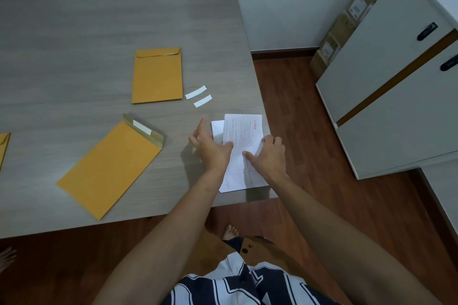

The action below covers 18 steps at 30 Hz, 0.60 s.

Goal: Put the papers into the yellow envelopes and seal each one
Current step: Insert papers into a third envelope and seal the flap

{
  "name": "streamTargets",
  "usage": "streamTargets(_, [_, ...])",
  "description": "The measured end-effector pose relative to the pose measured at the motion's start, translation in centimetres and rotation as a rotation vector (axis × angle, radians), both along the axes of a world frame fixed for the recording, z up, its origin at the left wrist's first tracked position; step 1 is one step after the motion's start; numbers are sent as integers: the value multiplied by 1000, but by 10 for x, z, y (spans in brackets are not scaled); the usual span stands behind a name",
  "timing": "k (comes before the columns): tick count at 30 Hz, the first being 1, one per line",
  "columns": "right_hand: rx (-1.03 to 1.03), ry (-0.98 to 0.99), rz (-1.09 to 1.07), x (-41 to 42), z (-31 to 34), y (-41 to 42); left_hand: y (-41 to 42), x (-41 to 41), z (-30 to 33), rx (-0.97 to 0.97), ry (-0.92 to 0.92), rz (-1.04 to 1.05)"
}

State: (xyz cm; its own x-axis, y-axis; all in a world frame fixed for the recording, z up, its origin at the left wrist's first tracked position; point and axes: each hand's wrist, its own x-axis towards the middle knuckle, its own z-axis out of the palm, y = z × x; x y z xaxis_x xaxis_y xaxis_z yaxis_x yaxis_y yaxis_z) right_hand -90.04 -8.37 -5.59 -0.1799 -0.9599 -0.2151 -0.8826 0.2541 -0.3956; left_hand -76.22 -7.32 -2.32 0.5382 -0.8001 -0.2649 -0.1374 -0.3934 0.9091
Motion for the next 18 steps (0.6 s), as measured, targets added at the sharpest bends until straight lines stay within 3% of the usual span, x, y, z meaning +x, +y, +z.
streamTargets(5, [-1,1,-2,1,1,1,-4,-2,3,114,176,-64])
streamTargets(10, [-16,-12,10,0,0,4,-9,-1,5,253,-1,-287])
streamTargets(18, [-87,-191,-51,5,16,7,-17,12,15,218,96,-169])
